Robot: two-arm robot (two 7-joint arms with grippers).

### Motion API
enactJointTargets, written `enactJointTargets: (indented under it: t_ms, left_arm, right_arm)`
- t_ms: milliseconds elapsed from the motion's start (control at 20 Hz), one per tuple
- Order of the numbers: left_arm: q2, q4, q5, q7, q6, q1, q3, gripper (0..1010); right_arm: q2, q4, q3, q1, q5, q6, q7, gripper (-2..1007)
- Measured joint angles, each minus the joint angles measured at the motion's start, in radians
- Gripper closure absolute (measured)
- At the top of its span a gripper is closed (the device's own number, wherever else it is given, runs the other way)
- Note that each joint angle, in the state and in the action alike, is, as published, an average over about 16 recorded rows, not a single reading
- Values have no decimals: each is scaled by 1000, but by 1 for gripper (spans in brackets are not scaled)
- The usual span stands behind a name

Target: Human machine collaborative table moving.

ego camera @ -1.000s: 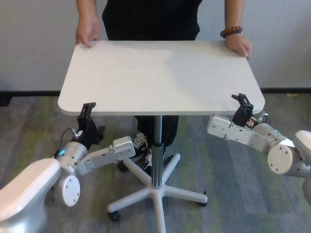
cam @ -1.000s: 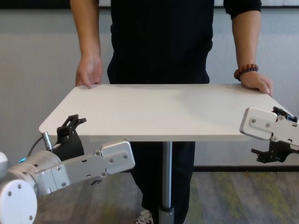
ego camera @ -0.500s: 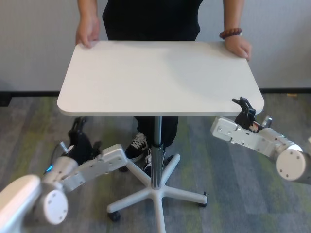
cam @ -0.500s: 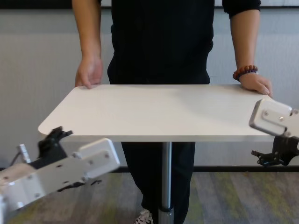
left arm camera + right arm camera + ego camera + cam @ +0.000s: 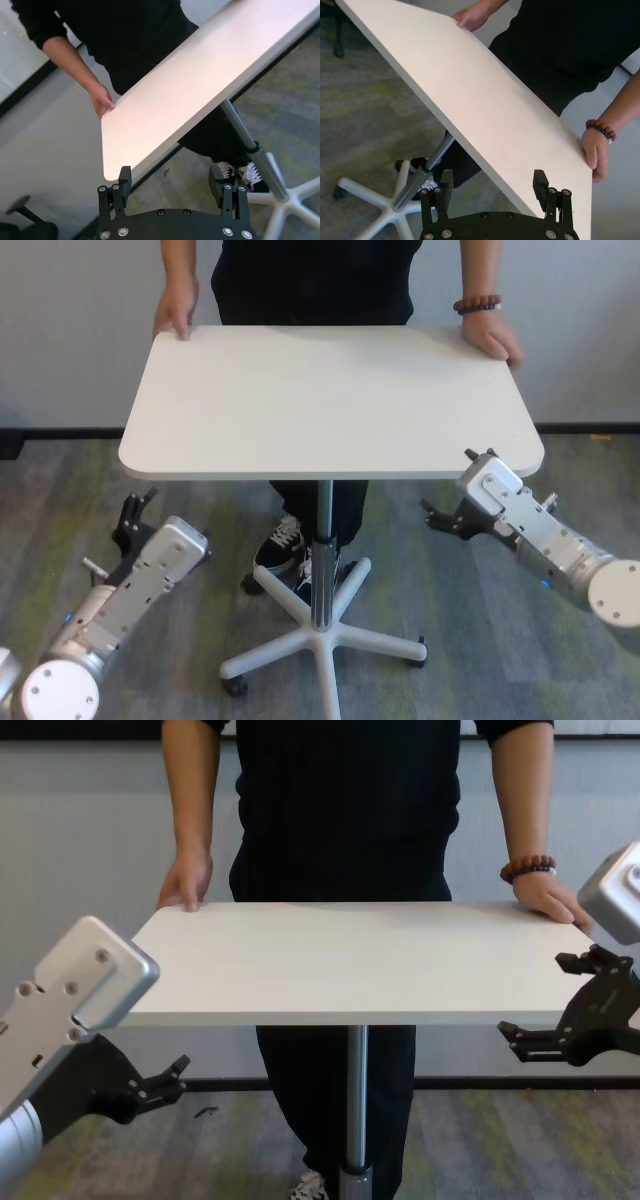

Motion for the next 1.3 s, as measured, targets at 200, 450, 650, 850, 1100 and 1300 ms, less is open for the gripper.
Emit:
enactJointTargets:
  t_ms: [200, 450, 650, 850, 1100, 1300]
  left_arm:
    - [-20, -41, -86, -32, -30, 48, -43, 10]
    - [-17, -79, -140, -58, -61, 93, -82, 10]
    - [5, -114, -172, -81, -79, 131, -119, 10]
    - [37, -155, -192, -99, -89, 167, -157, 10]
    - [68, -204, -185, -107, -79, 185, -189, 10]
    - [81, -248, -165, -112, -67, 183, -196, 10]
  right_arm:
    - [-14, -73, 20, -58, 60, -2, -2, 5]
    - [-24, -158, 7, -124, 68, -12, -21, 5]
    - [-28, -222, -19, -171, 49, -21, -34, 5]
    - [-29, -274, -48, -203, 19, -24, -38, 5]
    - [-27, -312, -73, -205, -19, -13, -37, 5]
    - [-26, -330, -79, -183, -42, 7, -30, 5]
